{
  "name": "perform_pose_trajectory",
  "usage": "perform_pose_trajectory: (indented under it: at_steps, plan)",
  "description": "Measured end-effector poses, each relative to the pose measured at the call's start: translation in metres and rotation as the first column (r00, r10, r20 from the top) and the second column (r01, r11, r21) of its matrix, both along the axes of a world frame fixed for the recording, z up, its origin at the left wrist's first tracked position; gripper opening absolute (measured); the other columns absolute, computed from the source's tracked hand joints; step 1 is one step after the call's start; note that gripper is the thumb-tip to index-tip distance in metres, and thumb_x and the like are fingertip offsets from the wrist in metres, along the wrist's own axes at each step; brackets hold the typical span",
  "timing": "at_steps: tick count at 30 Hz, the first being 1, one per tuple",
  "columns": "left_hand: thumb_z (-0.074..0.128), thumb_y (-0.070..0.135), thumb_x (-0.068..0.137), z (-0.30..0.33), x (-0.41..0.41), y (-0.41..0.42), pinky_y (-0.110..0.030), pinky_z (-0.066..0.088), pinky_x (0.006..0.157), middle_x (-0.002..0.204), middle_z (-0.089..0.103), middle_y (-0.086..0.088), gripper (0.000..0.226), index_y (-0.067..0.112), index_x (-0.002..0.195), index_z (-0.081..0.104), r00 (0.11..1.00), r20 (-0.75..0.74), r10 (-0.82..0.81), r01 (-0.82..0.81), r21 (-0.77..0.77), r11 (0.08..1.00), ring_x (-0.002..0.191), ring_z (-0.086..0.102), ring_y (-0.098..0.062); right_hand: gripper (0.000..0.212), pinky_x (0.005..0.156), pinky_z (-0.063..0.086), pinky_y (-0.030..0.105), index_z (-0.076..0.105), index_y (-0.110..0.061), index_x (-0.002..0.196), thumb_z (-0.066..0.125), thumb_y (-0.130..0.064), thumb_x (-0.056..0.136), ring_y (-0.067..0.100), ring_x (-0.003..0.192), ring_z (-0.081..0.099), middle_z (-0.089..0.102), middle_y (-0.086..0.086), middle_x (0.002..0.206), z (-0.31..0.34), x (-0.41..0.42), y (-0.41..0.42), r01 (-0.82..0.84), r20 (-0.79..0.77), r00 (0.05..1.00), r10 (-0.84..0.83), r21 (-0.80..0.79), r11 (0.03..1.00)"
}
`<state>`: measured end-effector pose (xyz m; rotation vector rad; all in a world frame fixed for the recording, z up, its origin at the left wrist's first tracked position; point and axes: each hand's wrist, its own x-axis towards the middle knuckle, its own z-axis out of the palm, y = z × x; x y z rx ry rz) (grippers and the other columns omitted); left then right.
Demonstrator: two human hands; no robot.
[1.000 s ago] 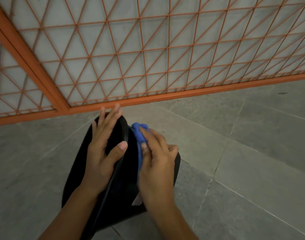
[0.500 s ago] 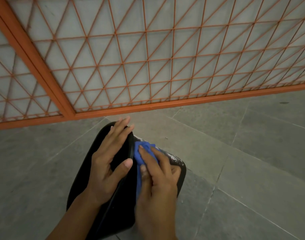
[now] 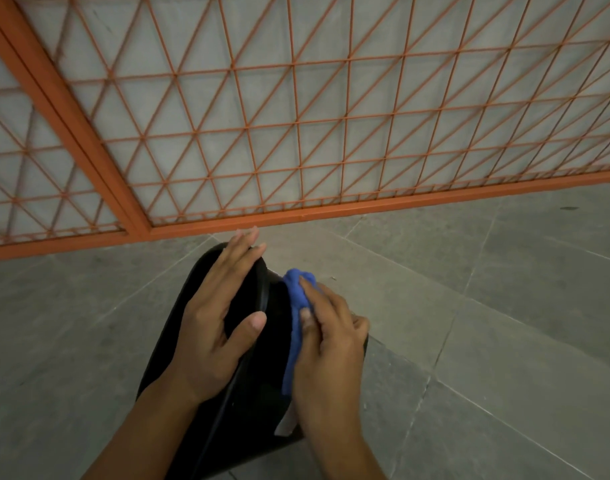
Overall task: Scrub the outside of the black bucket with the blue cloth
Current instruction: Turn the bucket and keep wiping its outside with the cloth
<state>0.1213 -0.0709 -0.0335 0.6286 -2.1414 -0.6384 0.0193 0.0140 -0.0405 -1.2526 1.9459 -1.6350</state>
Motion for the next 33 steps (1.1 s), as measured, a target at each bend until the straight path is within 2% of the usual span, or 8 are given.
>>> perform_pose_trajectory:
  at_steps: [8, 12, 16, 19, 24, 27, 30, 33]
  plan:
    - [0.056, 0.032, 0.081, 0.006, 0.002, 0.001, -0.045, 0.038, 0.107, 0.13, 0.055, -0.007, 0.045, 0.007, 0.12, 0.054, 0.996, -0.085, 0.036, -0.036, -0.007, 0.999, 0.128, 0.048, -0.026, 0.037, 0.087, 0.025, 0.0, 0.048, -0.041, 0.114, 0.044, -0.018, 0.085, -0.001, 0.104, 0.035, 0.052, -0.014, 0.12, -0.004, 0.009, 0.011, 0.022, -0.012, 1.0, -0.023, -0.107, 0.994]
    - [0.051, 0.053, 0.088, -0.001, -0.011, 0.011, -0.041, 0.033, 0.111, 0.131, 0.053, -0.008, 0.056, 0.008, 0.12, 0.053, 0.991, -0.118, 0.066, -0.07, -0.034, 0.997, 0.133, 0.042, -0.026, 0.037, 0.084, 0.024, -0.002, 0.047, -0.042, 0.112, 0.044, -0.018, 0.085, -0.002, 0.1, 0.037, 0.056, -0.008, 0.119, -0.008, 0.005, 0.014, 0.113, 0.041, 0.993, -0.109, -0.111, 0.987]
    - [0.043, 0.06, 0.088, -0.006, -0.011, 0.012, -0.063, 0.018, 0.113, 0.139, 0.047, -0.011, 0.065, 0.007, 0.126, 0.049, 0.992, -0.092, 0.087, -0.09, -0.022, 0.996, 0.144, 0.022, -0.033, 0.04, 0.089, 0.025, 0.0, 0.047, -0.043, 0.116, 0.048, -0.013, 0.09, -0.006, 0.104, 0.032, 0.051, -0.014, 0.124, -0.007, 0.002, 0.012, 0.038, -0.043, 0.998, -0.043, -0.094, 0.995]
    - [0.036, 0.062, 0.09, -0.006, -0.011, 0.011, -0.064, 0.012, 0.114, 0.148, 0.038, -0.01, 0.073, 0.005, 0.133, 0.045, 0.995, -0.054, 0.089, -0.09, -0.016, 0.996, 0.147, 0.013, -0.03, 0.045, 0.086, 0.024, -0.001, 0.042, -0.048, 0.111, 0.048, -0.008, 0.092, -0.004, 0.105, 0.032, 0.052, -0.011, 0.124, -0.008, -0.004, 0.013, 0.022, 0.029, 0.999, -0.021, -0.041, 0.999]
    - [0.032, 0.061, 0.092, -0.007, -0.01, 0.007, -0.06, 0.017, 0.115, 0.149, 0.036, -0.012, 0.076, -0.001, 0.136, 0.041, 0.997, -0.049, 0.06, -0.063, -0.048, 0.997, 0.146, 0.017, -0.031, 0.035, 0.091, 0.024, 0.0, 0.056, -0.037, 0.119, 0.045, -0.022, 0.09, -0.007, 0.107, 0.035, 0.053, -0.014, 0.121, 0.0, 0.014, 0.014, 0.046, -0.103, 0.993, -0.061, -0.141, 0.989]
    - [0.032, 0.059, 0.093, -0.005, -0.004, -0.001, -0.056, 0.024, 0.114, 0.144, 0.042, -0.013, 0.075, -0.004, 0.133, 0.044, 0.994, -0.048, 0.098, -0.102, -0.1, 0.99, 0.143, 0.026, -0.031, 0.035, 0.088, 0.024, 0.001, 0.054, -0.03, 0.121, 0.046, -0.011, 0.093, 0.007, 0.101, 0.037, 0.053, -0.007, 0.125, -0.002, -0.001, 0.003, -0.035, -0.067, 0.997, 0.035, -0.002, 0.999]
    - [0.032, 0.058, 0.094, -0.004, -0.003, -0.002, -0.057, 0.029, 0.111, 0.139, 0.048, -0.014, 0.073, -0.003, 0.129, 0.049, 0.995, -0.072, 0.064, -0.074, -0.142, 0.987, 0.14, 0.034, -0.03, 0.037, 0.087, 0.024, -0.001, 0.049, -0.034, 0.12, 0.047, -0.009, 0.092, 0.007, 0.099, 0.038, 0.054, -0.005, 0.125, -0.005, 0.002, 0.014, 0.038, -0.094, 0.995, -0.04, -0.028, 0.999]
    - [0.033, 0.057, 0.094, -0.007, 0.0, -0.002, -0.06, 0.032, 0.107, 0.137, 0.051, -0.016, 0.07, -0.003, 0.126, 0.052, 0.995, -0.087, 0.049, -0.062, -0.164, 0.984, 0.137, 0.038, -0.034, 0.036, 0.089, 0.022, -0.002, 0.053, -0.038, 0.121, 0.044, -0.024, 0.089, 0.0, 0.103, 0.039, 0.055, -0.012, 0.12, -0.003, 0.021, 0.018, 0.058, -0.163, 0.984, -0.075, -0.103, 0.993]
